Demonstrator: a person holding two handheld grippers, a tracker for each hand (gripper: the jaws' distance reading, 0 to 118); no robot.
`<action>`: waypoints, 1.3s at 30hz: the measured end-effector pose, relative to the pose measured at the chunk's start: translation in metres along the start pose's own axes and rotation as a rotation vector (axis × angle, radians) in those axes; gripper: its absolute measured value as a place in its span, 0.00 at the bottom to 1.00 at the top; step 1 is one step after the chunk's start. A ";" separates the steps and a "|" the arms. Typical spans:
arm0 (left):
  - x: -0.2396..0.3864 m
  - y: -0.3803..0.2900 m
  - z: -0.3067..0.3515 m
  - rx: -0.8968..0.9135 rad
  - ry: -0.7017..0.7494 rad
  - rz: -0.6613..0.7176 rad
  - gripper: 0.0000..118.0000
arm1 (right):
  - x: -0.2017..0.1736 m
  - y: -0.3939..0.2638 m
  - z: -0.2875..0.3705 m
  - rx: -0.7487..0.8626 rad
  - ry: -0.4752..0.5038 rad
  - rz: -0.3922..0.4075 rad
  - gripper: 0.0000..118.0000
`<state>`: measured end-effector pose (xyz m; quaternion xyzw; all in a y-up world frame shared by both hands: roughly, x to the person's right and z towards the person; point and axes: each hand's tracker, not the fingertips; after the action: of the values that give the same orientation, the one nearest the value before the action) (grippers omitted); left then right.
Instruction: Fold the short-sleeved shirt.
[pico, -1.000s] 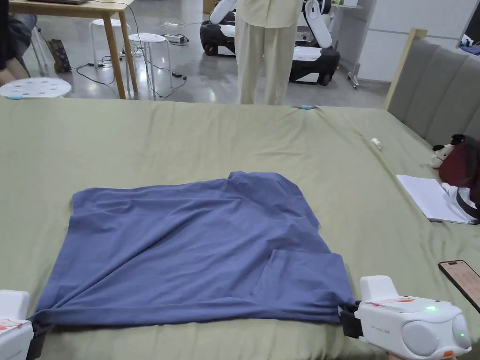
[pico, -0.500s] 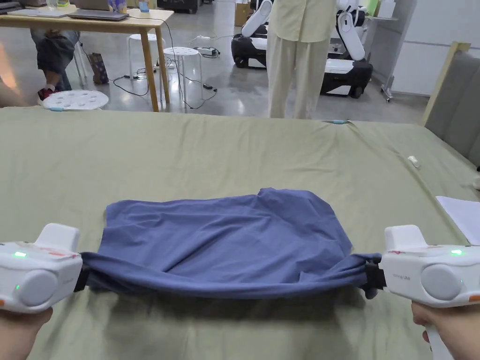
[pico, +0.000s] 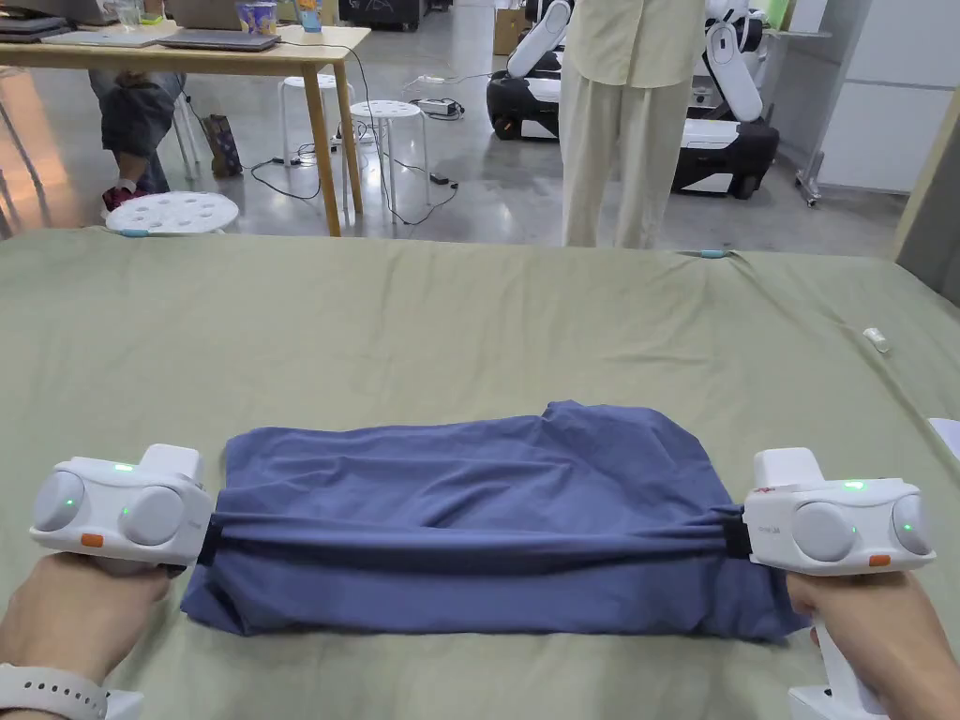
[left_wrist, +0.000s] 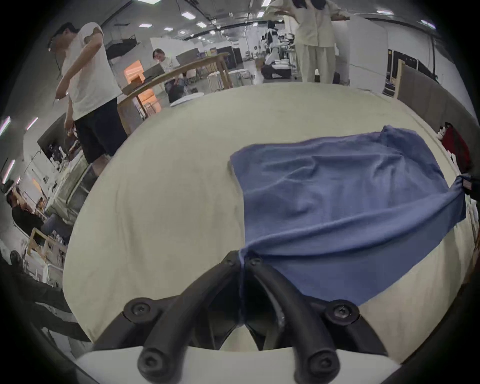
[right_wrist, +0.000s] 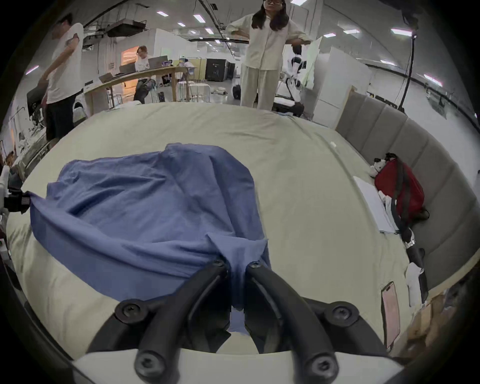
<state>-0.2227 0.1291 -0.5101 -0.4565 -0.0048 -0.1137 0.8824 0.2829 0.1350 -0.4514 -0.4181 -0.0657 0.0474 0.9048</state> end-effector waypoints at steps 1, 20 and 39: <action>0.003 -0.001 -0.005 -0.018 0.006 -0.008 0.00 | 0.000 -0.002 -0.006 -0.022 -0.001 -0.001 0.07; 0.055 -0.080 0.106 0.460 -0.088 0.089 0.74 | -0.070 -0.070 0.097 0.363 0.067 0.019 0.80; 0.015 -0.117 0.041 0.279 -0.069 0.229 0.97 | -0.080 -0.114 0.090 0.327 0.068 -0.034 0.00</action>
<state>-0.2286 0.0939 -0.3906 -0.3307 0.0012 0.0048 0.9437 0.1932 0.1176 -0.3129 -0.2655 -0.0336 0.0279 0.9631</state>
